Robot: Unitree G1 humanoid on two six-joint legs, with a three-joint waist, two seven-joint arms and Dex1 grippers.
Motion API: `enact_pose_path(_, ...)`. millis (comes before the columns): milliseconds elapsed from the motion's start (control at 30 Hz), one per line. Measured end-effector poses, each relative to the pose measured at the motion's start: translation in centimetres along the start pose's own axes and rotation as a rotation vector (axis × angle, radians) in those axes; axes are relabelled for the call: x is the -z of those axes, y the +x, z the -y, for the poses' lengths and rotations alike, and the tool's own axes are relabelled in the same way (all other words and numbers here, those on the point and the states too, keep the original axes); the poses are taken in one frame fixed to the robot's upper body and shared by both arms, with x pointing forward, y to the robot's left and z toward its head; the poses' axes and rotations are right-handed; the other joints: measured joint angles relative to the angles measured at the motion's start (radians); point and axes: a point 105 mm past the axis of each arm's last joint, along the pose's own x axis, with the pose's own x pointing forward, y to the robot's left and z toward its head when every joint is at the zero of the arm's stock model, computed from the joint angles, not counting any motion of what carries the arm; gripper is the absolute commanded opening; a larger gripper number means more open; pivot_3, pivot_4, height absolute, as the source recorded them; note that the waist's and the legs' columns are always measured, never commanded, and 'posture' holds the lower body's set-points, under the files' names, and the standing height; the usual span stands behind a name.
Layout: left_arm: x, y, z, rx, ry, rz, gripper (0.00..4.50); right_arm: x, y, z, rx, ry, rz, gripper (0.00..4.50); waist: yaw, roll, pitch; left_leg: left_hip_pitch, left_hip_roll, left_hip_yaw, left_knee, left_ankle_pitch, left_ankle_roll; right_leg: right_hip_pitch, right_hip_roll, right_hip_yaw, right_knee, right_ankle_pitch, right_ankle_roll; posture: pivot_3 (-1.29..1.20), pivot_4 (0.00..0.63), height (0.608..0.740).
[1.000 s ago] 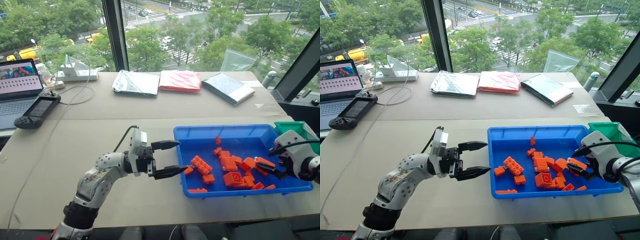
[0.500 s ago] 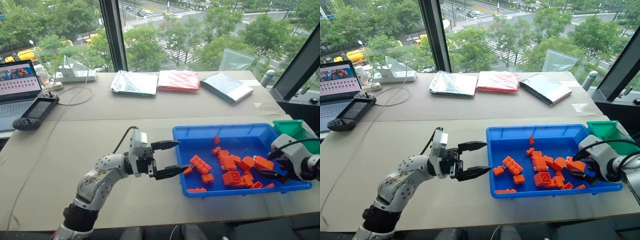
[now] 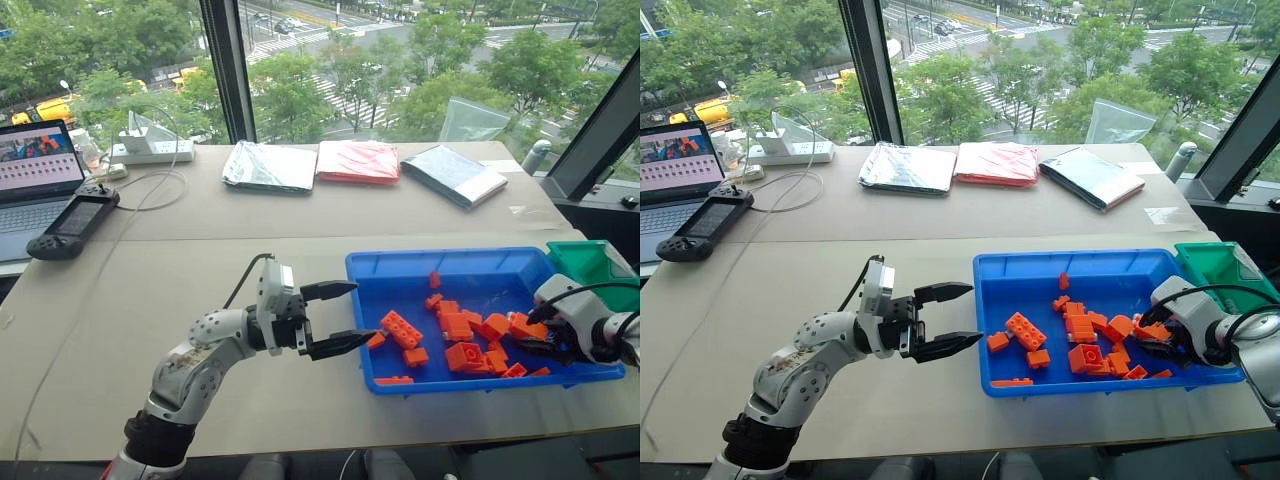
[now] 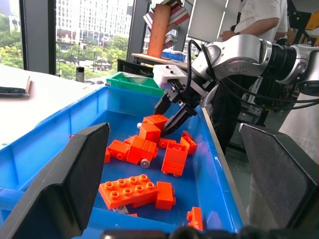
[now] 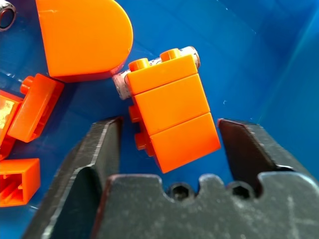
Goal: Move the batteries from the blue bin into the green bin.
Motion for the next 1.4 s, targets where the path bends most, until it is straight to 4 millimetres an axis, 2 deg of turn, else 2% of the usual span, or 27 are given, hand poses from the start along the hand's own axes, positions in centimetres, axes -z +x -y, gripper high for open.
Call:
enact_pose_path(200,0.1,0.0,0.0,-0.006,-0.002,-0.001,4.50,0.4,-0.4,0.0,0.009,0.008,-0.003,1.49,0.002,0.000,0.000,0.000,0.000,0.000,0.000,0.000,0.000,0.000,0.000,0.000,0.000,0.000,0.000,0.00,0.150,0.740)
enact_pose_path(333,0.1,0.0,0.0,-0.008,-0.003,-0.001,4.50,0.9,-1.4,0.4,0.046,0.028,-0.008,1.49,0.003,0.001,0.000,0.000,0.000,0.000,0.000,0.000,0.000,0.000,0.000,0.000,0.000,0.000,0.000,0.00,0.150,0.740)
enact_pose_path(533,0.1,0.0,0.0,-0.006,-0.003,-0.001,4.50,0.5,-3.0,1.6,0.144,0.065,0.004,1.49,0.001,0.001,0.000,0.000,0.000,0.000,0.000,0.000,0.000,0.000,0.000,0.000,0.001,0.000,0.000,0.00,0.150,0.740)
enact_pose_path(700,0.1,0.0,0.0,-0.006,-0.002,-0.003,4.50,1.6,-3.3,0.2,0.118,0.076,-0.050,1.49,0.004,0.002,0.000,0.000,0.000,0.000,0.001,0.000,0.000,0.000,0.000,0.000,0.001,0.000,0.000,0.00,0.150,0.740)
enact_pose_path(833,0.1,0.0,0.0,-0.006,-0.003,-0.002,4.50,2.0,-3.6,0.0,0.128,0.091,-0.073,1.49,0.005,0.002,0.000,0.000,0.000,0.000,0.001,0.000,0.000,0.000,0.000,0.000,0.001,0.000,0.000,0.00,0.150,0.740)
enact_pose_path(867,0.1,0.0,0.0,-0.007,-0.003,-0.002,4.50,2.4,-3.7,0.0,0.135,0.100,-0.087,2.50,0.005,0.002,0.000,0.000,0.000,0.000,0.001,0.000,0.000,0.000,0.000,0.000,0.001,0.000,0.000,0.00,0.150,0.740)
enact_pose_path(1067,0.2,-0.1,0.0,-0.009,-0.007,-0.004,4.50,2.3,-4.1,0.5,0.172,0.101,-0.091,4.43,0.004,0.002,0.000,0.000,0.000,0.000,0.001,0.000,0.000,0.000,0.000,0.000,0.001,0.000,0.000,0.00,0.150,0.740)
enact_pose_path(1267,0.2,-0.1,0.0,-0.010,-0.007,-0.003,4.50,-0.7,-4.5,1.4,0.193,0.098,0.018,4.47,0.002,0.002,0.000,0.000,0.000,0.000,0.001,0.000,0.000,0.000,0.001,0.000,0.001,0.000,0.000,0.00,0.150,0.740)
enact_pose_path(1333,0.2,-0.1,0.0,-0.009,-0.007,-0.002,4.50,-1.9,-4.2,1.3,0.181,0.081,0.071,4.47,0.002,0.002,0.000,0.000,0.000,0.000,0.001,0.000,0.000,0.000,0.000,0.000,0.001,0.000,0.000,0.00,0.150,0.740)
enact_pose_path(1400,0.1,0.0,0.0,-0.010,-0.007,-0.001,4.50,-2.2,-3.6,1.0,0.158,0.062,0.085,4.47,0.001,0.002,0.000,0.000,0.000,0.000,0.001,0.000,0.000,0.000,0.000,0.000,0.001,0.000,0.000,0.00,0.150,0.740)
